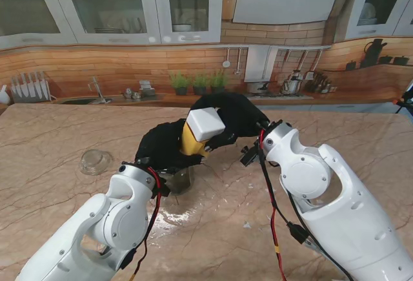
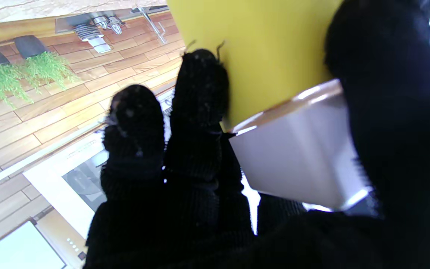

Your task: Portion coffee beans from the glass jar into the coffee jar

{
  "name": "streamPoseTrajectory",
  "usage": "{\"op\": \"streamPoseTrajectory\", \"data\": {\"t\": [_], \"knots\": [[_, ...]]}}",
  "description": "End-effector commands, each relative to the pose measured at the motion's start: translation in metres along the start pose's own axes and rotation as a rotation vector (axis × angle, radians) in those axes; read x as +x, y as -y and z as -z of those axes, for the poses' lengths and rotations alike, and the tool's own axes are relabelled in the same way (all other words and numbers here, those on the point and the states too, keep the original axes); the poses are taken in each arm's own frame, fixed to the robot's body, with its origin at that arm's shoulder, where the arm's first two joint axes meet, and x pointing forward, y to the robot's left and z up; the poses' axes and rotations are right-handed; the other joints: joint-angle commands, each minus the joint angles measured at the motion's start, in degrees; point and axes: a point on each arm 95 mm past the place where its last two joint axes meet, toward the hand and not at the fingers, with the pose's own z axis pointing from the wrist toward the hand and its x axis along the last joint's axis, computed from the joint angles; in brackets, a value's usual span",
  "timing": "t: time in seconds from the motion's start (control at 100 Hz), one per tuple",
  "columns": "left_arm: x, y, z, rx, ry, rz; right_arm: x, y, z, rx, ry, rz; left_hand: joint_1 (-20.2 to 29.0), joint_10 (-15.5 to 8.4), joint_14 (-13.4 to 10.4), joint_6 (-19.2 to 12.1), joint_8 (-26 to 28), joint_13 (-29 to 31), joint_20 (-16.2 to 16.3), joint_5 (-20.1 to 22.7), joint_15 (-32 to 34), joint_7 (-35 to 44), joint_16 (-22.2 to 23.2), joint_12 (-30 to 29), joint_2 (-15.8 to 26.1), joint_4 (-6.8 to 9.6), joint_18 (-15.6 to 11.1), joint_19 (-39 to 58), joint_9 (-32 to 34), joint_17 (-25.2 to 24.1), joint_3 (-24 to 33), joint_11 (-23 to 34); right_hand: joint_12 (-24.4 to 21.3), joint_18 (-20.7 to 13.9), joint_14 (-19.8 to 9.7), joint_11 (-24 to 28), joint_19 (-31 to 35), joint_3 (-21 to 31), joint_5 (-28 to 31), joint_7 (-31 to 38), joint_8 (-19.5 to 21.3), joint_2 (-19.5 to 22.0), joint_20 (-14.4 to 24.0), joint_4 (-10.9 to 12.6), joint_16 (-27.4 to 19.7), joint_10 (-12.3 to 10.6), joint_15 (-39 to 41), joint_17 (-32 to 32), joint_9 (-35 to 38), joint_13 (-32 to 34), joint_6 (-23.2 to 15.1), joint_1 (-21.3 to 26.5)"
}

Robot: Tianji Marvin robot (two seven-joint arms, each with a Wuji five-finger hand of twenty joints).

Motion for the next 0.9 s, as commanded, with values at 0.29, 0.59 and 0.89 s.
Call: {"op": "streamPoseTrajectory", "data": {"t": [0.29, 0.59, 0.89], "knots": [[-0.004, -0.023, 0.012, -0.109, -0.018, 0.134, -0.004, -0.010, 0.014, 0.118, -0.044, 0.131, 11.5, -6.5, 0.7, -16.8, 4.2, 1.3, 2.0, 6.2, 2.7, 19.4, -0.6, 11.8, 2.2, 9.22, -5.9, 11.1, 12.4, 0.0, 22.0, 3.5, 0.2, 2.8, 2.9, 1.4, -2.0, 7.5, -9.9, -7.4, 8.4, 10.5, 9.0, 11.6, 8.0, -6.7, -2.9, -9.4, -13.6, -5.4, -1.1, -16.4], [-0.008, -0.030, 0.025, -0.152, -0.057, 0.182, -0.006, -0.021, 0.013, 0.165, -0.052, 0.185, 11.2, -7.5, 0.5, -18.3, 5.3, 1.3, 2.0, 5.2, 2.0, 21.5, -0.6, 13.5, 1.1, 13.10, -6.6, 10.6, 11.9, 0.0, 23.7, 5.1, 5.0, 4.5, 4.5, 3.6, -3.2, 7.0, -17.6, -13.4, 5.8, 13.1, 13.0, 10.3, 11.0, -6.0, -1.0, -15.0, -21.5, -11.4, 2.6, -27.2], [-0.012, -0.039, 0.033, -0.177, -0.070, 0.207, -0.008, -0.030, 0.016, 0.215, -0.030, 0.267, 11.2, -8.5, 0.3, -19.4, 6.4, 1.1, 1.2, 3.5, -1.7, 22.9, -0.3, 15.4, 1.3, 14.88, -7.5, 7.9, 10.4, -0.3, 24.0, 6.4, 27.6, 6.5, 3.5, 20.0, 2.7, 7.0, -14.6, -16.3, 5.7, 18.8, 20.7, 9.2, 20.6, -7.3, 11.7, -15.2, -21.7, -11.2, 7.9, -38.9]]}}
